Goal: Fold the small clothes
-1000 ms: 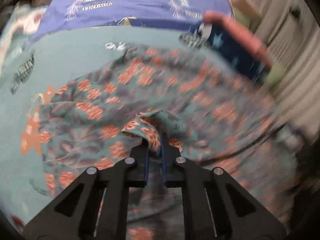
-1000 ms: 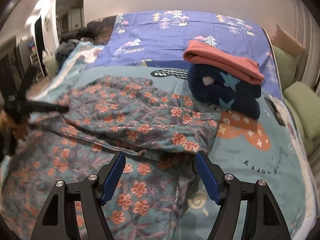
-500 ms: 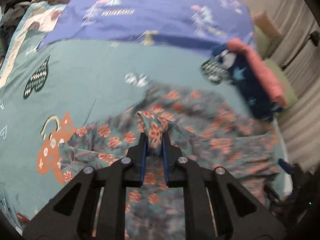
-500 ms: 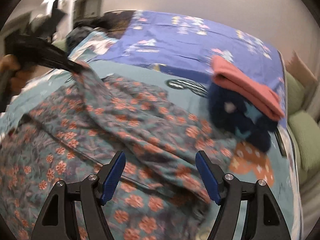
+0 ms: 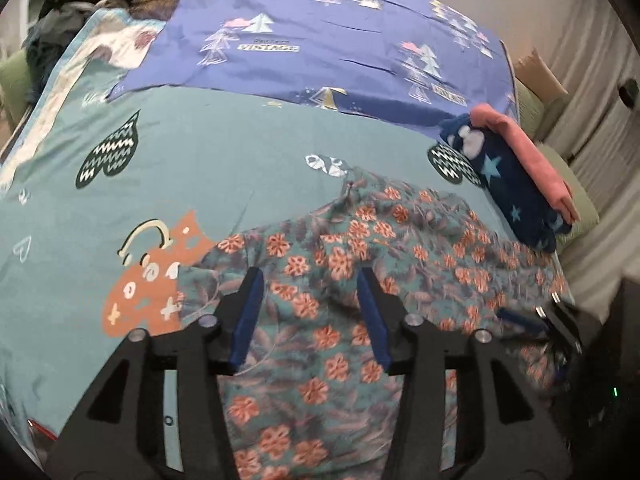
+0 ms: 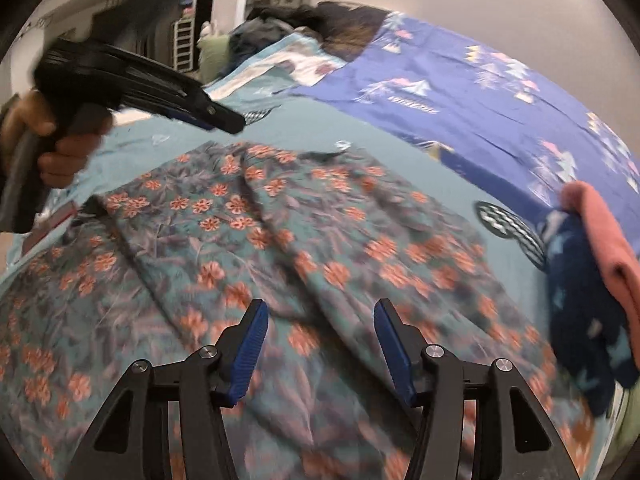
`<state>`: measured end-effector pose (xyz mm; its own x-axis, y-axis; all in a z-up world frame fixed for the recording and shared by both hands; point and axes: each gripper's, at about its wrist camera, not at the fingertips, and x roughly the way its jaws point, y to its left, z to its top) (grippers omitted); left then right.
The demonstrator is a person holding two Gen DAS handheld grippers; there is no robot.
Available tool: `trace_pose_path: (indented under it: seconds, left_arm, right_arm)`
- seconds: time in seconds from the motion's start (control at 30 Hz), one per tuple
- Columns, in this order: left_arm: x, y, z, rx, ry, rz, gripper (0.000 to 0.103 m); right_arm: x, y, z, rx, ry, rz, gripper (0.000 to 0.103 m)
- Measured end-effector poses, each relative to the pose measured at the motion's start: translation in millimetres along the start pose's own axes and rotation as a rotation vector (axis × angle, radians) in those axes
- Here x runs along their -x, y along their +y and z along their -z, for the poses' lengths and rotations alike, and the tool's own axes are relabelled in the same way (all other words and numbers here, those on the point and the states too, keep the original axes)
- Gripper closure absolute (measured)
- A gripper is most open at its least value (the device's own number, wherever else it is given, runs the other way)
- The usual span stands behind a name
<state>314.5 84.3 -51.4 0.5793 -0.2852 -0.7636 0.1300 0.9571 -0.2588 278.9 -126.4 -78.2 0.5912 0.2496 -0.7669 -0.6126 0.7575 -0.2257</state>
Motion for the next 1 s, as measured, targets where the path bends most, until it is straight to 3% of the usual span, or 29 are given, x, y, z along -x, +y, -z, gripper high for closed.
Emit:
trace_pose_path:
  seconds: [0.03, 0.1, 0.2, 0.23, 0.3, 0.33, 0.43, 0.6, 0.7, 0.83, 0.9, 0.93, 1.0]
  left_arm:
    - [-1.7, -0.9, 1.5, -0.023, 0.004, -0.012, 0.05]
    - [-7.3, -3.4, 3.1, -0.053, 0.011, -0.038, 0.05]
    - [-13.6, -4.9, 0.4, -0.077, 0.008, -0.015, 0.05]
    - [-16.1, -5.3, -1.2, -0.083, 0.004, -0.005, 0.049]
    - [-22.0, -7.9, -2.3, -0.094, 0.007, 0.021, 0.049]
    - [-26.5, -9.9, -2.9, -0.106, 0.02, 0.043, 0.049]
    - [-38.7, -16.4, -1.2, -0.14, 0.035, 0.035, 0.049]
    - [-58.8, -36.5, 1.3, -0.226, 0.058, 0.045, 0.049]
    - [-69.9, -60.5, -2.8, -0.331, 0.04, 0.051, 0.049]
    - [-86.2, -93.1, -4.8, -0.498, 0.011, -0.002, 0.051]
    - [-89.8, -105.2, -4.5, -0.558, 0.002, -0.019, 0.088]
    - [-90.0, -108.2, -4.7, -0.571, 0.016, -0.017, 0.099]
    - [-82.2, -106.8, -9.6, -0.529, 0.035, 0.011, 0.099]
  right_arm:
    - [-7.6, 0.6, -3.5, 0.002, 0.013, 0.008, 0.049]
    - [-20.1, -11.0, -12.4, -0.052, 0.048, -0.043, 0.099]
    - [-15.9, -65.2, -20.9, -0.306, -0.008, -0.262, 0.1]
    - [-17.6, -86.5, -21.5, -0.399, -0.018, -0.299, 0.1]
    - [-30.4, -123.6, -17.9, -0.552, 0.01, -0.323, 0.1]
    - [-35.8, -135.7, -14.3, -0.592, 0.026, -0.292, 0.1]
    - [-45.9, -141.9, -7.8, -0.581, 0.069, -0.231, 0.099]
    - [-57.2, -137.5, -3.3, -0.579, 0.095, -0.234, 0.097]
    - [-62.5, -135.9, -5.8, -0.582, 0.096, -0.238, 0.097]
    - [-63.2, -136.6, -5.3, -0.583, 0.093, -0.237, 0.097]
    - [-61.0, -136.4, -3.1, -0.586, 0.089, -0.237, 0.097]
    - [-58.3, -136.8, -0.4, -0.589, 0.088, -0.237, 0.097]
    - [-52.2, -135.9, 3.0, -0.586, 0.083, -0.229, 0.096]
